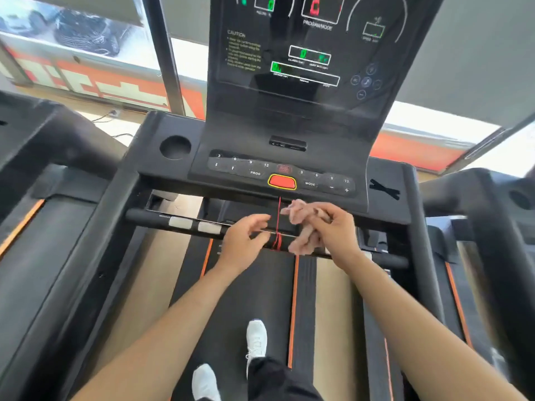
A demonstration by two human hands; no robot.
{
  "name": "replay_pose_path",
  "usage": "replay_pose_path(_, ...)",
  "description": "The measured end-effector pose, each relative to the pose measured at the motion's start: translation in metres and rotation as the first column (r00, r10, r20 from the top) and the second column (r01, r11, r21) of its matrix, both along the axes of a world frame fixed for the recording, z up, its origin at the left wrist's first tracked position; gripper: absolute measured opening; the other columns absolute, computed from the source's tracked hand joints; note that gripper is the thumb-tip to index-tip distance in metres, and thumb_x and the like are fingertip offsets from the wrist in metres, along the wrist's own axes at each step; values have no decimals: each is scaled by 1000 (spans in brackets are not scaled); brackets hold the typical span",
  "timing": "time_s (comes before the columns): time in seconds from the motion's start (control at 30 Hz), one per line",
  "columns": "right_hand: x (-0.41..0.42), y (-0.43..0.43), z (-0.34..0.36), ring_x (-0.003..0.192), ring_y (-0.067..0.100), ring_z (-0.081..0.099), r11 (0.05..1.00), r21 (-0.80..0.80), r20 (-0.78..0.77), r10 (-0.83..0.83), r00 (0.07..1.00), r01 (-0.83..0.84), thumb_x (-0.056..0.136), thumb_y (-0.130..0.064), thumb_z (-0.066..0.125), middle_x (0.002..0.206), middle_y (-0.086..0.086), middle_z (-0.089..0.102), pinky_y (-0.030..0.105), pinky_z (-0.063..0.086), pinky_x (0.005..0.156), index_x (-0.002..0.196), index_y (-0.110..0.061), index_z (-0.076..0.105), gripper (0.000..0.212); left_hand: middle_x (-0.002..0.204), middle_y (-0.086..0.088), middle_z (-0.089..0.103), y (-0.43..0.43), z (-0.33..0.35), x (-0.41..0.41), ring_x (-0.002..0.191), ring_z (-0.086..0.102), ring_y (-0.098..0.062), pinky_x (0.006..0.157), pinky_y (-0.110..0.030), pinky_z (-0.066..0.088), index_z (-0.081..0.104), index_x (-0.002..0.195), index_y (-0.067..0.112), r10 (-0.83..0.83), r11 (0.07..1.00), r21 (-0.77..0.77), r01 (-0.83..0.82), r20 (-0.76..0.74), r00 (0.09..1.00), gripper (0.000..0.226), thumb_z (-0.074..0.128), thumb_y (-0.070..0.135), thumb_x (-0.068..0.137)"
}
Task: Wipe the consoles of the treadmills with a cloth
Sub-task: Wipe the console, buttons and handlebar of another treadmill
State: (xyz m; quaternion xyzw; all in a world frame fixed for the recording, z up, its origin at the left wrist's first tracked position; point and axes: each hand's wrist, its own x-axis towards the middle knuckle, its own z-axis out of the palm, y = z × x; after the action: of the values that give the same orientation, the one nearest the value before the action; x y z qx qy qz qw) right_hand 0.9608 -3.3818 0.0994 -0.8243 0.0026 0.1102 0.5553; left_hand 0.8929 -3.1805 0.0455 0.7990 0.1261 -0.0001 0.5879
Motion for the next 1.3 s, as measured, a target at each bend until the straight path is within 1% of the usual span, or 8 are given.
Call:
replay_pose_path(0.13,64,-39,7,79,9,71,980,-116,95,-150,984,160,94,-4,59,88,-11,77,29,59,74,98,-15,72,18,122,9,73,12,-19,6,114,63,-15,103,-38,50,72,124,29,-83,913,399,82,-15,996,41,68,40,85)
replay_pose_path(0.33,127,-49,-13,112,28,65,835,-496,195,-160,968,238,97,-7,54,123,11,69,28,45,93,122,-16,71,32,110,14,73,8,-41,8,103,62,-15,96,-43,49,75,110,34,-93,809,583,80,-9,996,28,74,39,83)
replay_pose_path(0.5,140,-3,-29,103,33,63,772,-625,184,4,983,114,95,-11,55,107,14,62,27,34,76,107,-6,67,17,107,12,70,5,-53,8,102,60,-18,96,-41,45,75,103,31,-44,804,594,17,31,999,25,81,30,78)
replay_pose_path(0.77,136,75,-28,107,30,62,775,-621,210,308,928,-116,98,-10,55,111,10,64,26,39,84,109,-10,73,22,113,11,69,1,-57,8,111,56,-16,105,-36,36,73,109,31,-24,812,583,0,33,999,26,78,32,84)
replay_pose_path(0.9,128,107,-20,78,15,53,752,-624,251,449,858,-211,92,3,52,75,-19,45,15,33,65,95,-3,72,21,116,11,69,0,-57,4,113,57,-15,108,-38,39,73,112,30,-26,804,594,-6,45,999,28,79,32,85)
replay_pose_path(1.0,123,132,-18,87,23,57,715,-634,256,554,793,-295,86,4,53,76,-13,49,33,43,76,85,-5,70,19,117,11,69,2,-59,1,114,57,-14,108,-37,39,73,114,29,-44,807,590,-12,80,996,30,79,32,85)
replay_pose_path(1.17,114,149,-24,95,21,62,655,-598,232,693,682,-462,85,0,57,94,2,66,38,50,90,83,-14,76,24,115,11,69,6,-61,2,112,58,-14,106,-35,37,74,112,28,-60,818,576,-8,98,993,29,80,31,84)
replay_pose_path(1.3,107,134,-22,94,20,61,456,-746,94,793,602,-485,90,-9,55,98,-3,63,43,46,99,107,-30,75,34,113,9,70,10,-62,5,110,58,-18,102,-41,40,75,109,26,-72,850,526,8,100,992,30,84,27,80)
